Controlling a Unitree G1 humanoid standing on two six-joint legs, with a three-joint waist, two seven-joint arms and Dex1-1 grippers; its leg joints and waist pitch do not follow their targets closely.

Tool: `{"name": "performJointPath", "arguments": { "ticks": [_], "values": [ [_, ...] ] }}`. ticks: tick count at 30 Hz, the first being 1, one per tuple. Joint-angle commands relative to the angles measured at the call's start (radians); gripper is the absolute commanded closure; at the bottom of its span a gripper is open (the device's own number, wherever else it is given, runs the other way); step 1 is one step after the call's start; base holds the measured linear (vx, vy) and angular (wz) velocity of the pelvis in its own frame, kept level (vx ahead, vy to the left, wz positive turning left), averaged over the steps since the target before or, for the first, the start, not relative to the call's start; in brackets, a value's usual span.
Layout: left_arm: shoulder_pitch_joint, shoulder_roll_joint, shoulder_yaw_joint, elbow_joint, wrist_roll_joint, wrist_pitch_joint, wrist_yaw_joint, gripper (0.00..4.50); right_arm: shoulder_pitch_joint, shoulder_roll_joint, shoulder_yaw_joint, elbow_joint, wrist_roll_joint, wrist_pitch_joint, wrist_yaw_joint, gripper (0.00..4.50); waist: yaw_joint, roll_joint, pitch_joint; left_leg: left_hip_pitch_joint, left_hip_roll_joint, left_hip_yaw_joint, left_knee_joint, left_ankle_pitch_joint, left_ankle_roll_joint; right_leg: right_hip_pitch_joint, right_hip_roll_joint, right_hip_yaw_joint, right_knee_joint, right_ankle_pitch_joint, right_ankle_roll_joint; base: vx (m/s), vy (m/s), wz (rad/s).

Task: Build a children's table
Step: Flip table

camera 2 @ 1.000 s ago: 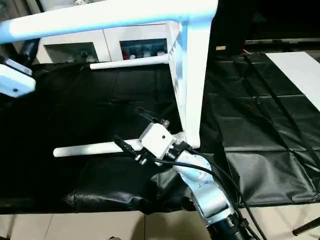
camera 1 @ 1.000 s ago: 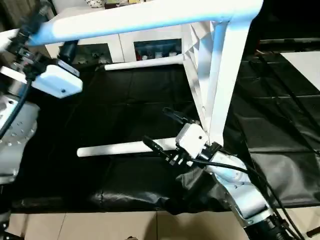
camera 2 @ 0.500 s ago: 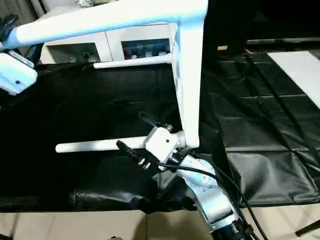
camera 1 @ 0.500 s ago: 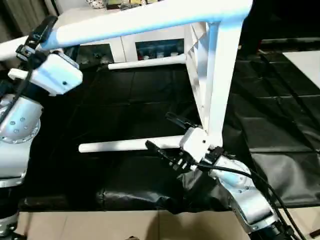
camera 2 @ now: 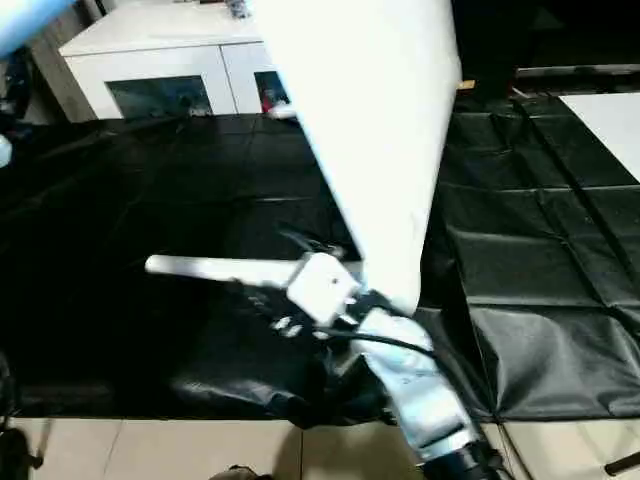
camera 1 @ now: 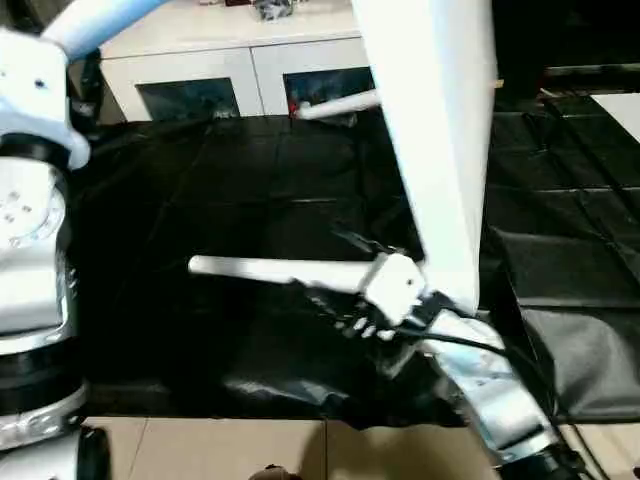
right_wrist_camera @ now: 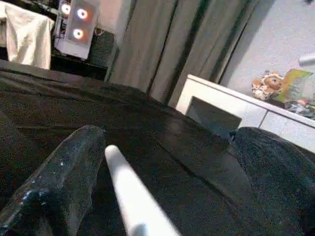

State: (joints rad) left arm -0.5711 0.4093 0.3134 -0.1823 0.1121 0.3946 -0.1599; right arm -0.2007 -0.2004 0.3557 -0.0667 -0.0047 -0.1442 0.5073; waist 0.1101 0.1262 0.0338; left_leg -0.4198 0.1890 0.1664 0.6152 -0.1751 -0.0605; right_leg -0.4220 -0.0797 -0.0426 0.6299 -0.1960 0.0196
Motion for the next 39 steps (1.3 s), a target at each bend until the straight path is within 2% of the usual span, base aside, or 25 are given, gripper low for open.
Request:
{"name": "performJointPath", "arguments": {
  "ticks": [1, 2, 3, 5, 8, 10, 15, 16, 17, 18, 19, 20, 21, 22, 23, 24, 26, 28, 29, 30, 32, 34, 36, 38, 39],
  "values": [
    [-0.039, -0.042, 0.097, -0.012, -0.124, 0.074, 0.05, 2.39, 0.001, -0.005, -0.023, 0.001, 0.013, 0.021, -0.002, 0.0, -0.003, -0.01, -0.063, 0.024, 0.022, -0.018, -0.074, -0.255, 0.032, 0.046, -0.043, 0.024, -0.073, -0.16, -0.169, 0.0, 0.0, 0.0],
    [-0.039, -0.042, 0.097, -0.013, -0.125, 0.078, 0.051, 2.39, 0.002, -0.005, -0.023, 0.0, 0.014, 0.021, -0.001, 0.0, -0.006, -0.016, -0.062, 0.022, 0.021, -0.019, -0.076, -0.26, 0.026, 0.048, -0.044, 0.025, -0.073, -0.179, -0.16, 0.0, 0.0, 0.0],
    [-0.037, -0.043, 0.094, -0.02, -0.127, 0.1, 0.055, 2.39, 0.008, -0.009, -0.023, -0.005, 0.019, 0.024, 0.003, 0.0, -0.009, -0.016, -0.061, 0.021, 0.02, -0.018, -0.076, -0.26, 0.026, 0.048, -0.044, 0.025, -0.075, -0.188, -0.156, 0.0, 0.0, 0.0],
    [-0.036, -0.055, 0.1, -0.029, -0.135, 0.113, 0.066, 2.39, 0.013, -0.015, -0.027, -0.011, 0.027, 0.026, 0.011, 0.0, -0.015, -0.013, -0.061, 0.022, 0.021, -0.018, -0.075, -0.256, 0.028, 0.046, -0.045, 0.026, -0.08, -0.21, -0.149, 0.0, 0.0, 0.0],
    [-0.034, -0.062, 0.101, -0.036, -0.134, 0.117, 0.063, 2.39, 0.012, -0.028, -0.034, -0.007, 0.029, 0.021, 0.027, 0.0, -0.016, -0.015, -0.061, 0.019, 0.019, -0.017, -0.073, -0.238, 0.036, 0.047, -0.045, 0.025, -0.08, -0.203, -0.147, 0.0, 0.0, 0.0],
    [-0.033, -0.031, 0.081, -0.029, -0.114, 0.111, 0.026, 2.39, 0.005, -0.041, -0.041, -0.019, 0.039, 0.027, 0.043, 0.0, -0.018, -0.009, -0.063, 0.019, 0.019, -0.018, -0.072, -0.227, 0.041, 0.046, -0.043, 0.025, -0.079, -0.191, -0.146, 0.0, 0.0, 0.0],
    [-0.015, 0.077, -0.033, -0.003, -0.072, 0.023, -0.122, 2.39, 0.001, -0.071, -0.059, -0.026, 0.107, 0.058, 0.103, 0.0, -0.017, -0.009, -0.066, 0.023, 0.021, -0.02, -0.071, -0.217, 0.047, 0.045, -0.042, 0.024, -0.075, -0.142, -0.163, 0.0, 0.0, 0.0],
    [-0.013, 0.098, -0.058, 0.003, -0.054, 0.01, -0.142, 2.39, -0.003, -0.073, -0.063, -0.013, 0.108, 0.054, 0.105, 0.0, -0.016, -0.003, -0.067, 0.022, 0.021, -0.02, -0.07, -0.216, 0.047, 0.046, -0.043, 0.024, -0.072, -0.13, -0.169, 0.0, 0.0, 0.0],
    [-0.012, 0.11, -0.073, 0.007, -0.043, 0.004, -0.153, 2.39, -0.006, -0.075, -0.066, -0.005, 0.108, 0.051, 0.105, 0.0, -0.017, -0.004, -0.066, 0.024, 0.022, -0.02, -0.072, -0.225, 0.044, 0.045, -0.041, 0.023, -0.072, -0.126, -0.173, 0.0, 0.0, 0.0],
    [-0.008, 0.147, -0.126, 0.016, -0.006, -0.029, -0.193, 2.39, -0.015, -0.073, -0.078, 0.019, 0.109, 0.049, 0.101, 0.0, -0.015, 0.001, -0.066, 0.025, 0.022, -0.02, -0.071, -0.234, 0.043, 0.044, -0.042, 0.023, -0.072, -0.127, -0.175, 0.0, 0.0, 0.0],
    [-0.005, 0.163, -0.154, 0.018, 0.016, -0.044, -0.207, 2.39, -0.018, -0.072, -0.082, 0.03, 0.11, 0.048, 0.1, 0.0, -0.016, -0.002, -0.066, 0.024, 0.021, -0.019, -0.072, -0.243, 0.041, 0.046, -0.044, 0.024, -0.072, -0.133, -0.176, 0.0, 0.0, 0.0],
    [-0.004, 0.17, -0.171, 0.018, 0.028, -0.054, -0.214, 2.39, -0.019, -0.07, -0.087, 0.037, 0.113, 0.048, 0.098, 0.0, -0.016, -0.003, -0.064, 0.025, 0.023, -0.019, -0.074, -0.253, 0.037, 0.045, -0.045, 0.024, -0.074, -0.141, -0.178, 0.0, 0.0, 0.0],
    [-0.004, 0.176, -0.196, 0.018, 0.043, -0.059, -0.224, 2.4, -0.021, -0.065, -0.094, 0.05, 0.119, 0.049, 0.095, 0.0, -0.015, 0.008, -0.065, 0.027, 0.023, -0.019, -0.072, -0.259, 0.031, 0.045, -0.045, 0.024, -0.071, -0.136, -0.18, 0.0, 0.0, 0.0],
    [-0.004, 0.177, -0.2, 0.018, 0.045, -0.059, -0.225, 2.41, -0.021, -0.065, -0.094, 0.051, 0.121, 0.05, 0.094, 0.0, -0.016, 0.004, -0.063, 0.028, 0.023, -0.018, -0.074, -0.263, 0.029, 0.045, -0.045, 0.024, -0.074, -0.139, -0.178, 0.0, 0.0, 0.0],
    [-0.004, 0.185, -0.226, 0.019, 0.062, -0.062, -0.232, 2.41, -0.026, -0.065, -0.094, 0.066, 0.115, 0.047, 0.089, 0.0, -0.016, 0.014, -0.063, 0.027, 0.023, -0.02, -0.076, -0.275, 0.021, 0.047, -0.046, 0.023, -0.07, -0.151, -0.175, 0.0, 0.0, 0.0],
    [-0.004, 0.185, -0.226, 0.019, 0.062, -0.062, -0.232, 2.43, -0.026, -0.065, -0.094, 0.066, 0.115, 0.047, 0.089, 0.0, -0.019, 0.009, -0.063, 0.027, 0.022, -0.02, -0.076, -0.28, 0.018, 0.046, -0.045, 0.022, -0.073, -0.151, -0.173, 0.0, 0.0, 0.0],
    [-0.005, 0.195, -0.267, 0.014, 0.076, -0.071, -0.257, 2.48, -0.032, -0.063, -0.09, 0.071, 0.111, 0.051, 0.09, 0.0, -0.027, 0.01, -0.06, 0.026, 0.02, -0.02, -0.078, -0.306, 0.011, 0.047, -0.045, 0.022, -0.075, -0.172, -0.172, 0.0, 0.0, 0.0],
    [-0.007, 0.204, -0.278, 0.017, 0.076, -0.076, -0.268, 2.52, -0.03, -0.06, -0.089, 0.062, 0.114, 0.056, 0.09, 0.0, -0.027, 0.008, -0.059, 0.029, 0.02, -0.02, -0.079, -0.331, 0.007, 0.046, -0.046, 0.023, -0.08, -0.218, -0.166, 0.0, 0.0, 0.0],
    [-0.008, 0.207, -0.28, 0.021, 0.076, -0.081, -0.27, 2.54, -0.029, -0.059, -0.089, 0.061, 0.113, 0.056, 0.091, 0.0, -0.027, 0.02, -0.059, 0.031, 0.02, -0.02, -0.078, -0.342, 0.003, 0.043, -0.046, 0.024, -0.08, -0.24, -0.162, 0.0, 0.0, 0.0],
    [-0.018, 0.225, -0.284, 0.049, 0.082, -0.14, -0.277, 2.54, -0.021, -0.057, -0.089, 0.053, 0.114, 0.056, 0.094, 0.0, -0.029, 0.017, -0.057, 0.032, 0.02, -0.02, -0.08, -0.358, 0.0, 0.041, -0.044, 0.023, -0.084, -0.256, -0.156, 0.0, 0.0, 0.0],
    [-0.024, 0.232, -0.284, 0.065, 0.088, -0.18, -0.277, 2.58, -0.017, -0.054, -0.092, 0.051, 0.115, 0.057, 0.097, 0.0, -0.029, 0.015, -0.058, 0.032, 0.019, -0.022, -0.081, -0.37, -0.005, 0.042, -0.044, 0.024, -0.084, -0.269, -0.148, 0.0, 0.0, 0.0],
    [-0.022, 0.246, -0.288, 0.08, 0.077, -0.217, -0.305, 2.58, -0.013, -0.054, -0.089, 0.048, 0.112, 0.055, 0.096, 0.0, -0.031, 0.021, -0.056, 0.034, 0.02, -0.023, -0.083, -0.389, -0.011, 0.039, -0.044, 0.024, -0.086, -0.281, -0.146, 0.0, 0.0, 0.0],
    [-0.021, 0.259, -0.289, 0.103, 0.055, -0.266, -0.333, 2.08, -0.01, -0.055, -0.085, 0.047, 0.11, 0.052, 0.092, 0.0, -0.031, 0.024, -0.057, 0.036, 0.02, -0.023, -0.084, -0.403, -0.018, 0.039, -0.044, 0.025, -0.084, -0.278, -0.149, 0.0, 0.0, 0.0],
    [-0.023, 0.268, -0.29, 0.119, 0.048, -0.296, -0.342, 1.87, -0.009, -0.054, -0.083, 0.046, 0.108, 0.051, 0.091, 0.0, -0.031, 0.025, -0.056, 0.038, 0.021, -0.024, -0.087, -0.421, -0.022, 0.038, -0.044, 0.025, -0.085, -0.279, -0.151, 0.0, 0.0, 0.0],
    [-0.024, 0.272, -0.294, 0.125, 0.047, -0.313, -0.347, 1.87, -0.009, -0.053, -0.082, 0.047, 0.107, 0.049, 0.091, 0.0, -0.031, 0.023, -0.055, 0.037, 0.021, -0.025, -0.088, -0.426, -0.022, 0.038, -0.044, 0.025, -0.085, -0.281, -0.15, 0.0, 0.0, 0.0]
  ]
}}
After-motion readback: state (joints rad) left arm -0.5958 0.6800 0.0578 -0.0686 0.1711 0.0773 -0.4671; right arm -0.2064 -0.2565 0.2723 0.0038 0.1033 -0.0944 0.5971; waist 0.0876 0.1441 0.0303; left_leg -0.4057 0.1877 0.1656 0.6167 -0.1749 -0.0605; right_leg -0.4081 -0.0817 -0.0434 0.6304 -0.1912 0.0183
